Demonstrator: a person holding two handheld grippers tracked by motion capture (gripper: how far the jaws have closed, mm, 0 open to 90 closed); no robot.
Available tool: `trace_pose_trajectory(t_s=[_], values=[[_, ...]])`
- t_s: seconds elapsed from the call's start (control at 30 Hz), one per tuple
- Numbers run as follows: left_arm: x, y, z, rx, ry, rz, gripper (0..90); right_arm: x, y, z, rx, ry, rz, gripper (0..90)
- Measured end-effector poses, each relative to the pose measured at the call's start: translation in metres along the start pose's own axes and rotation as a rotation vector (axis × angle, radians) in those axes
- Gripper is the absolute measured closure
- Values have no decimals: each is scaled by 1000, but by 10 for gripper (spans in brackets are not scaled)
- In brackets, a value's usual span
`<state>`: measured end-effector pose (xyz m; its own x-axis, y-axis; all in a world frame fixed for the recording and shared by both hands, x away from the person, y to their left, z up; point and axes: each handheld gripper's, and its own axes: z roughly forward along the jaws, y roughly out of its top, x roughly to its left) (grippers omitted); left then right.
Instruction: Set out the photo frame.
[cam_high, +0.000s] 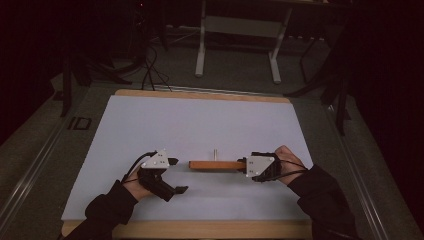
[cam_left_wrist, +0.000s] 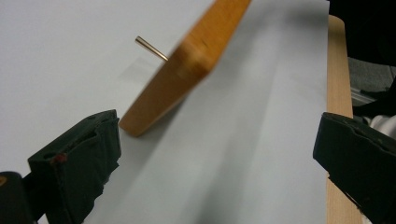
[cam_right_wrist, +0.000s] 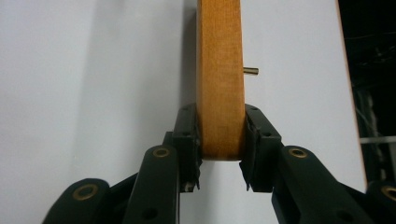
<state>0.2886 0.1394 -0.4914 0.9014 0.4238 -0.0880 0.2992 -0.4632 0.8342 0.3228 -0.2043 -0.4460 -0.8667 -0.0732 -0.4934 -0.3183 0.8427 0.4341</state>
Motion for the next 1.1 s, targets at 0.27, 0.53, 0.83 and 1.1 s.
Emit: trace_pose_trajectory(t_s=[0.27,0.53,0.83,1.1], values=[[0,-5,4,1,12,3,12,-22,-1,2,3,71,63,701],[1,-9,6,-6,18,-13,12,-43,-4,7,-2,134,123,696],[2,-10,6,-12,24,-17,12,-65,-6,14,21,190,169,687],[0,-11,7,-14,50,-1,12,-75,-7,19,25,201,243,679]])
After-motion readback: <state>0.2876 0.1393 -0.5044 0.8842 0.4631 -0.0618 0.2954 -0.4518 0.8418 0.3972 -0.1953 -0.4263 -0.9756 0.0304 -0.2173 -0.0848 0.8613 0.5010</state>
